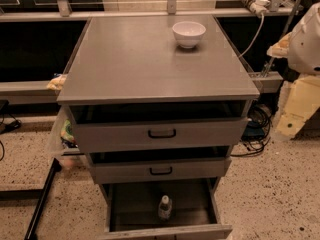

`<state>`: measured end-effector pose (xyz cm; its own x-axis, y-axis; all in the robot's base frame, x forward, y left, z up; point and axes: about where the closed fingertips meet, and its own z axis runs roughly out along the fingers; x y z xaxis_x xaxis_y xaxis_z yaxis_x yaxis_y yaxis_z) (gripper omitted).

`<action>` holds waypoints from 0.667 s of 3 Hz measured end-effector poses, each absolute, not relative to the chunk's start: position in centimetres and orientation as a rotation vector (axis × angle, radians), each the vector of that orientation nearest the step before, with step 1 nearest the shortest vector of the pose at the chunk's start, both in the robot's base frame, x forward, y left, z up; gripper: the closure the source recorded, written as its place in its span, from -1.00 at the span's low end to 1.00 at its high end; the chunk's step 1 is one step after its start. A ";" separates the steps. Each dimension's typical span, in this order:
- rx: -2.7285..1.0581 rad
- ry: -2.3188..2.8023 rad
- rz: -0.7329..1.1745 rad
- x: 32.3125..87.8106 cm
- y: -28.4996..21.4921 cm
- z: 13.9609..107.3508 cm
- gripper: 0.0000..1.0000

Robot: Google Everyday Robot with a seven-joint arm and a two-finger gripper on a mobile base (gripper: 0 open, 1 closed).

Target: Pick blue plastic bottle from bottom drawer and place on counter

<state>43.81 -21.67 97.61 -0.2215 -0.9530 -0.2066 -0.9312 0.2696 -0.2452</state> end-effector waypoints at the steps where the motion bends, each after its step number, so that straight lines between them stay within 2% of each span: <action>1: -1.725 2.232 -0.098 43.8 -21.7 97.6 -1.00; 2: -1.708 2.224 -0.090 43.8 -21.7 96.9 -0.62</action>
Offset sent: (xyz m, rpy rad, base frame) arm -0.0013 -0.0021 -0.0214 0.0350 -0.0020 -0.0096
